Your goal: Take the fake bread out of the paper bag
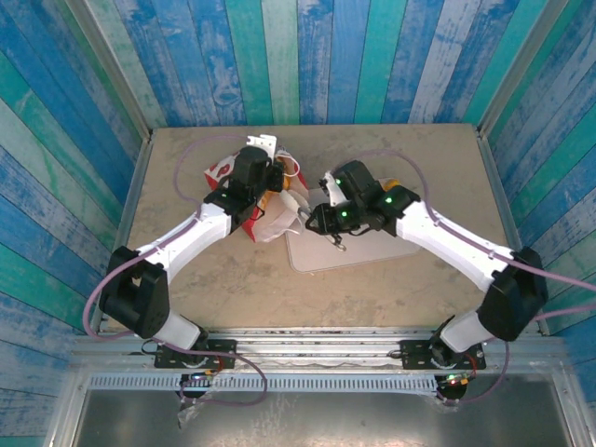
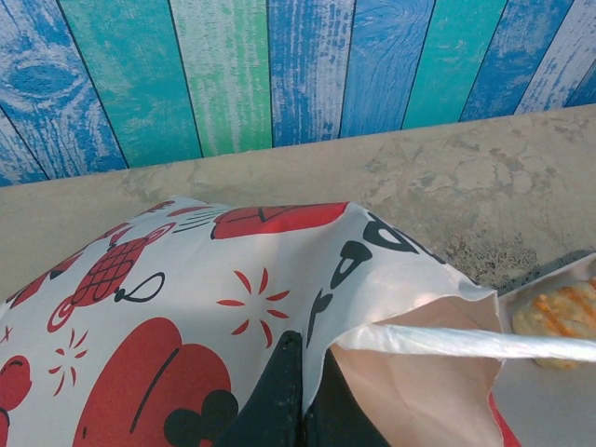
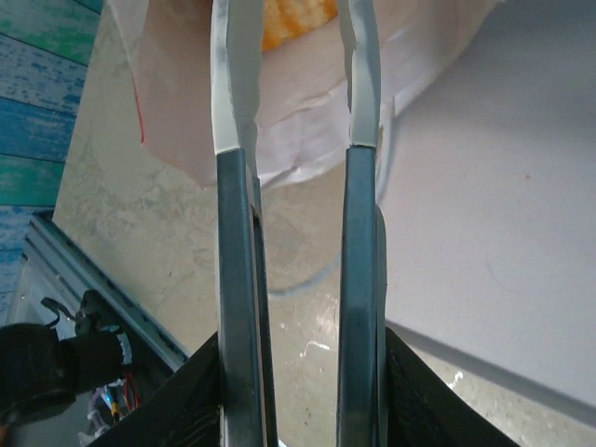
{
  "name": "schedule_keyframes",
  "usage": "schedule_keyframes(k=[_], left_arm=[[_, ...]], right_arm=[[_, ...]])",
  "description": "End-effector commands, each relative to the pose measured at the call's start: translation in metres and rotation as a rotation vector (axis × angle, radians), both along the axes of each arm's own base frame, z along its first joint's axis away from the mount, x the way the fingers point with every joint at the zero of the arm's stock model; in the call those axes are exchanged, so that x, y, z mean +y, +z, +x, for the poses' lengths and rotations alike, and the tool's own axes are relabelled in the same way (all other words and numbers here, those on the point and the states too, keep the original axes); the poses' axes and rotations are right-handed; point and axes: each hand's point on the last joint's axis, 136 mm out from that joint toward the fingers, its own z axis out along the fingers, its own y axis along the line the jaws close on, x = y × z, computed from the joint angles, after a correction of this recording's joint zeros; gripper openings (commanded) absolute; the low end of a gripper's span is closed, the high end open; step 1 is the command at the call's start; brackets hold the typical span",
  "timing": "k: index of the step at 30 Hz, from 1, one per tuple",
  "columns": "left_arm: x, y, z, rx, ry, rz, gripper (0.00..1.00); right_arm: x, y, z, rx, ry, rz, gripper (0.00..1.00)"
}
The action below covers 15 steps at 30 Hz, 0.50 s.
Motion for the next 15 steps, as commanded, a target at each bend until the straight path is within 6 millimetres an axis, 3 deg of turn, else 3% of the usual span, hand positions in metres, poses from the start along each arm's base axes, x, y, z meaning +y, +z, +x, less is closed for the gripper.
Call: schedule_keyframes(k=[1, 5, 15], left_arm=[[0.002, 0.035, -0.008, -0.076, 0.001, -0.077, 0.02], [0.003, 0.033, -0.008, -0.067, 0.013, -0.084, 0.02], [-0.003, 0.041, -0.007, -0.076, -0.007, -0.131, 0.02]], right_arm=[[0.015, 0.002, 0.018, -0.026, -0.002, 0.008, 0.4], [0.023, -0.01, 0.033, -0.01, -0.02, -0.018, 0.43], [0.022, -0.028, 0.057, -0.017, -0.098, -0.092, 0.54]])
